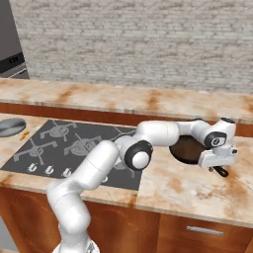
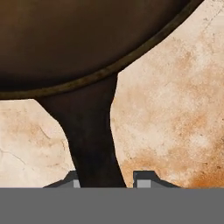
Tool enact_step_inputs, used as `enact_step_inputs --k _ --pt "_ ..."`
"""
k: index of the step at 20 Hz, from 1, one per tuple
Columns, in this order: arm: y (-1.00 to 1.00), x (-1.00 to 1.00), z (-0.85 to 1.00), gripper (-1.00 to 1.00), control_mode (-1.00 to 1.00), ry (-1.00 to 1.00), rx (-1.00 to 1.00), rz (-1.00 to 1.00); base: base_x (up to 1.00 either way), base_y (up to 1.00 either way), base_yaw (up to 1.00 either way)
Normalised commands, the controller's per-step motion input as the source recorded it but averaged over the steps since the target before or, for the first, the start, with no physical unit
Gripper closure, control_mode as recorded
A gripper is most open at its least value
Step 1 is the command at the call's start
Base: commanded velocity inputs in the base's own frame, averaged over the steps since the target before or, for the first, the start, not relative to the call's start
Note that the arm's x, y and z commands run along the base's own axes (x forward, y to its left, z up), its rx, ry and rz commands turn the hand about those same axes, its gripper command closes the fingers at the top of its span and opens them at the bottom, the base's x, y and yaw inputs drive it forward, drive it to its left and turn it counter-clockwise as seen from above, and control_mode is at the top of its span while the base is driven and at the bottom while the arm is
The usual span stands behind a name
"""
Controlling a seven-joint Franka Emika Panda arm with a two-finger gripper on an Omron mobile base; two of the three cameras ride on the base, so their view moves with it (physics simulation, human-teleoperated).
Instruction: Place both pans onto different burners. Then place the garlic and the shrimp on different pans.
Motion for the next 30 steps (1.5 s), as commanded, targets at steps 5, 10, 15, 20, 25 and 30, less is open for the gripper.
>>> enact_step_inputs --k 5,10,15,20,25,30 --pt "0.24 -0.40 0.45 1.00 -1.00 -0.18 -0.05 0.01 0.00 0.00 0.00" --pt "0.65 -0.28 0.07 1.00 -1.00 -0.05 -0.11 0.06 0.00 0.00 0.00" --pt "1.00 -0.45 0.01 1.00 -1.00 -0.01 -0.18 0.09 0.00 0.00 0.00" --pt "1.00 -0.65 0.00 1.00 -1.00 -0.04 -0.24 0.15 0.00 0.00 0.00" --pt "1.00 -0.57 0.00 1.00 -1.00 -0.01 -0.15 0.14 0.00 0.00 0.00" --pt "0.85 -0.13 0.05 1.00 -1.00 0.01 0.00 0.07 0.00 0.00 0.00"
